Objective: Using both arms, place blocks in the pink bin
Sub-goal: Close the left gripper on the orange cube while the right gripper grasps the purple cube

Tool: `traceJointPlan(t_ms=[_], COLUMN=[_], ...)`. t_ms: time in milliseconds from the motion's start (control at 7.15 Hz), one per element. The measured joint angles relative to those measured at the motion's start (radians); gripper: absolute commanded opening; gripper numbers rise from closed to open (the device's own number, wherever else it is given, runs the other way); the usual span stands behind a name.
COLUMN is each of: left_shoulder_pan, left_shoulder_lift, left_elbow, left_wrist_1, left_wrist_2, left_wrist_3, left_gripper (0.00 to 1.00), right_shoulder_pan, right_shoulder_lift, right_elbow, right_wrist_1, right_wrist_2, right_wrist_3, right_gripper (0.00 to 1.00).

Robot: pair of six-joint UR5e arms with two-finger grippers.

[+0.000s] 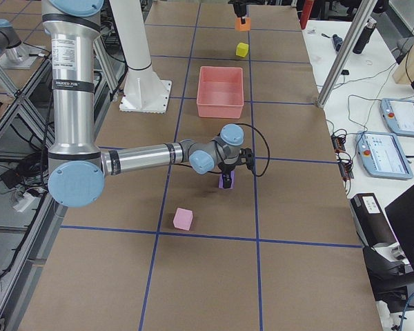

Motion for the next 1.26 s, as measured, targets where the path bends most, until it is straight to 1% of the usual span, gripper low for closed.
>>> traceJointPlan(t_ms=[420, 560, 700, 840, 1119, 1259], left_shoulder_pan=[0.007, 0.019, 0.033, 0.051, 0.102, 0.154], left_shoulder_lift=[-0.002, -0.006, -0.018, -0.038, -0.093, -0.135], left_elbow=[0.0, 0.0, 0.0, 0.0, 0.001, 0.002], left_wrist_1=[-0.001, -0.001, -0.001, -0.001, -0.001, -0.001], left_wrist_2=[0.003, 0.007, 0.009, 0.01, 0.02, 0.054], left_wrist_3=[0.0, -0.009, -0.033, -0.071, -0.201, -0.306], left_gripper=[0.0, 0.0, 0.0, 0.0, 0.0, 0.0], right_shoulder_pan=[-0.022, -0.025, -0.026, -0.025, -0.02, -0.008], right_shoulder_lift=[0.032, 0.041, 0.044, 0.045, 0.043, 0.042], right_elbow=[-0.049, -0.06, -0.065, -0.065, -0.049, -0.029], right_wrist_1=[0.0, 0.0, 0.0, 0.001, 0.005, 0.005], right_wrist_2=[-0.004, -0.005, -0.004, -0.004, -0.007, -0.007], right_wrist_3=[0.0, 0.001, 0.001, 0.003, 0.006, 0.007], right_gripper=[1.0, 0.94, 0.28, 0.0, 0.0, 0.0])
